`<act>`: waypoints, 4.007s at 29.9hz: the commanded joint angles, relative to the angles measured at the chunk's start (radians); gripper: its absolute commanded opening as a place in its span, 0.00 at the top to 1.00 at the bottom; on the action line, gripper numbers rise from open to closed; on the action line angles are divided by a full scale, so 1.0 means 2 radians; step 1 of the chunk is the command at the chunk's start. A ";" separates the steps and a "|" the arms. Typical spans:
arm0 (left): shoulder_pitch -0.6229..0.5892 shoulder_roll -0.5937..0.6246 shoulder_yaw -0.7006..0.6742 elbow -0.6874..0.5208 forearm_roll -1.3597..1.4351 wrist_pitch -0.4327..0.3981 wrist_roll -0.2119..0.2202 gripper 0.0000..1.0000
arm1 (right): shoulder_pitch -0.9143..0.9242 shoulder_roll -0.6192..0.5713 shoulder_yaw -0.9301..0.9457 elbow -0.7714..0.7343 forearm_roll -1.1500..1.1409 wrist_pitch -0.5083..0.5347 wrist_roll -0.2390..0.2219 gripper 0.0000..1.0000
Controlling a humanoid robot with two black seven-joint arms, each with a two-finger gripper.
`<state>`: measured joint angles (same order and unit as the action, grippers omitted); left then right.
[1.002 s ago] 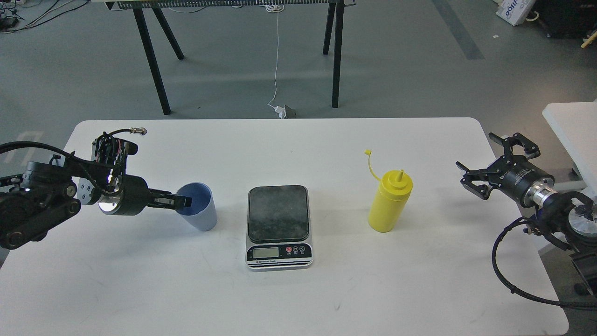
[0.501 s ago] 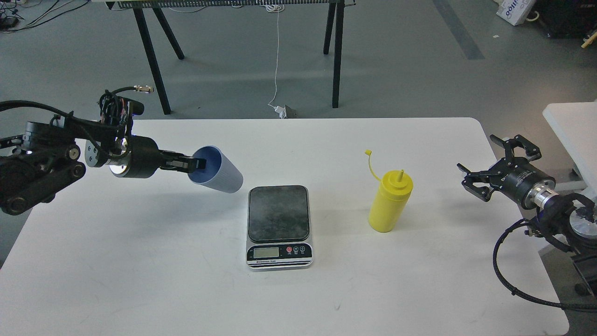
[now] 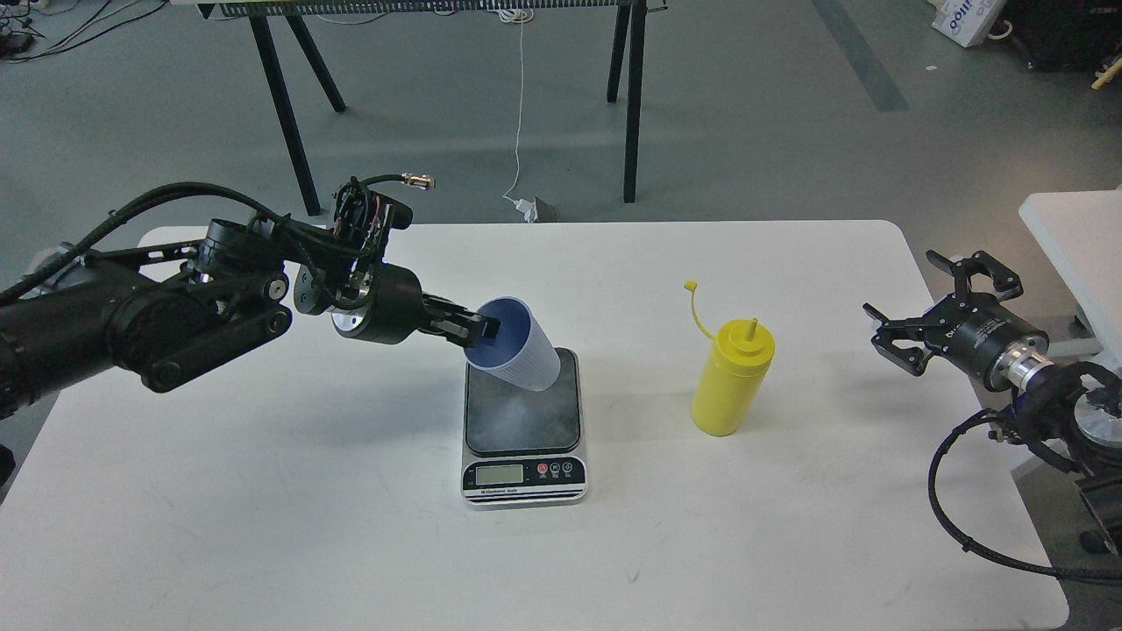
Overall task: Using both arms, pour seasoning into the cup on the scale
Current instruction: 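Lift the blue cup with the left gripper and set it on the scale, then open the left gripper and withdraw both arms upward, then move the right gripper down to the yellow bottle's base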
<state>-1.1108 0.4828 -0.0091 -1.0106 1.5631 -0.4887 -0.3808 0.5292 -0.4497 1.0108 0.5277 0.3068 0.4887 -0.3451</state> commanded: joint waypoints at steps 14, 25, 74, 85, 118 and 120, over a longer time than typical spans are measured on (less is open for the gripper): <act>0.017 0.004 0.003 -0.001 -0.002 0.000 0.001 0.97 | -0.004 0.001 0.000 0.000 0.000 0.000 0.000 0.01; 0.018 0.004 0.003 0.000 -0.003 0.000 0.001 0.87 | -0.009 0.000 0.000 0.000 0.000 0.000 0.001 0.01; -0.062 0.091 -0.085 0.172 -0.492 0.000 -0.010 0.01 | 0.216 -0.036 -0.044 0.009 0.037 0.000 -0.009 0.01; 0.017 0.049 -0.133 0.179 -0.512 0.000 -0.011 0.00 | 0.056 -0.116 -0.014 0.110 0.462 0.000 -0.022 0.01; 0.085 0.029 -0.166 0.179 -0.515 0.000 -0.011 0.00 | -0.304 -0.005 -0.002 0.336 0.274 0.000 0.006 0.01; 0.086 0.029 -0.166 0.179 -0.515 0.000 -0.011 0.00 | -0.301 0.010 -0.008 0.325 0.263 0.000 0.010 0.01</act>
<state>-0.9410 0.5399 -0.3400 -0.6523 0.5323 -0.4887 -0.4035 -0.0833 -0.4733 1.0147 1.2112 0.8684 0.4887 -0.3329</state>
